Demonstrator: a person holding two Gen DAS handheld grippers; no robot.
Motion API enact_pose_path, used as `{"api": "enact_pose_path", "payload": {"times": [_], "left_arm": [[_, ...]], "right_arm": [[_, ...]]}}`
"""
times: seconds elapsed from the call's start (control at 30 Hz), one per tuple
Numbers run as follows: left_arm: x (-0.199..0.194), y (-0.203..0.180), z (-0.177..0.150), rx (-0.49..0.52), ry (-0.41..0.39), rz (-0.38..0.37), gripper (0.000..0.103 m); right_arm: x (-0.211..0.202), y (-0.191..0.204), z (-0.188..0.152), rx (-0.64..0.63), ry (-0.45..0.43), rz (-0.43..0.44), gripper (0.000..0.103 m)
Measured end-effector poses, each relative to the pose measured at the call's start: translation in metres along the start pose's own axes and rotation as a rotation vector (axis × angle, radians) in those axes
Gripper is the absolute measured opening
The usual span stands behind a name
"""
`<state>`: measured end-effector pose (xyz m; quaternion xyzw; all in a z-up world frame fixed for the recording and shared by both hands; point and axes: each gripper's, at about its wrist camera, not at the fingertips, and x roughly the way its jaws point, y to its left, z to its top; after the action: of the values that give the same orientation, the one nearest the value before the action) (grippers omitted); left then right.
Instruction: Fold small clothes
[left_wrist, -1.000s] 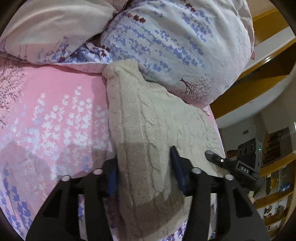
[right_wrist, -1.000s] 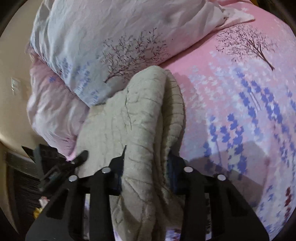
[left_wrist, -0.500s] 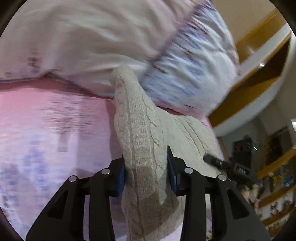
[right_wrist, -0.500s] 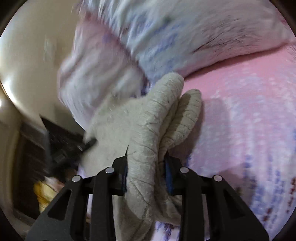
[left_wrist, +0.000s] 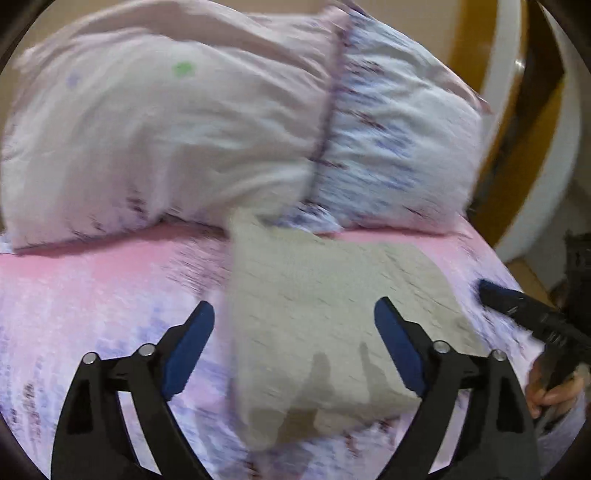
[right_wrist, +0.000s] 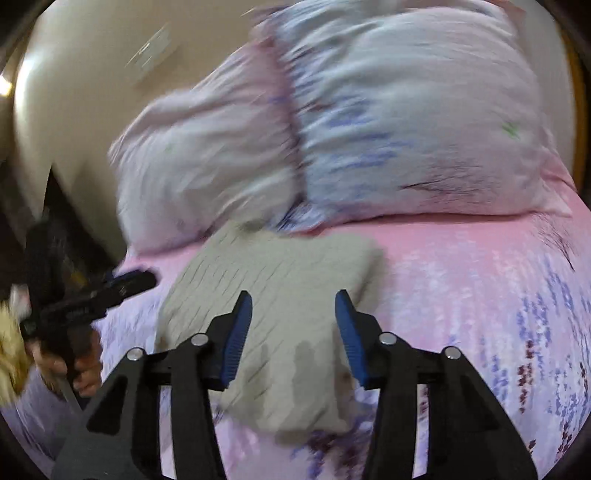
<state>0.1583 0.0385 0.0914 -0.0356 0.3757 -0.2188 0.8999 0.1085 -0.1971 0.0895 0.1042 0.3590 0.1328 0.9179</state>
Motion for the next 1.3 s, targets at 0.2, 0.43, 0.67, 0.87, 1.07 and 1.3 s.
{"api": "enact_pose_path", "payload": {"times": [0.2, 0.43, 0.67, 0.87, 1.07, 1.3], "left_arm": [[0.035, -0.030, -0.018, 0.094, 0.087, 0.119, 0.092], [0.057, -0.026, -0.029, 0.088, 0.153, 0.214, 0.102], [0.058, -0.020, -0.033, 0.047, 0.176, 0.197, 0.102], [0.044, -0.021, -0.036, 0.051, 0.155, 0.199, 0.102], [0.007, -0.011, -0.054, 0.078, 0.114, 0.259, 0.102], [-0.006, -0.001, -0.083, 0.067, 0.160, 0.351, 0.102]], "right_arm": [[0.019, 0.008, -0.026, -0.077, 0.102, -0.101, 0.041], [0.029, 0.010, -0.037, -0.119, 0.132, -0.178, 0.041], [0.034, 0.004, -0.038, -0.106, 0.137, -0.178, 0.042], [0.019, 0.007, -0.037, -0.029, 0.109, -0.174, 0.071], [-0.013, 0.005, -0.049, 0.014, 0.058, -0.304, 0.101], [-0.028, 0.014, -0.074, 0.026, 0.033, -0.428, 0.101]]}}
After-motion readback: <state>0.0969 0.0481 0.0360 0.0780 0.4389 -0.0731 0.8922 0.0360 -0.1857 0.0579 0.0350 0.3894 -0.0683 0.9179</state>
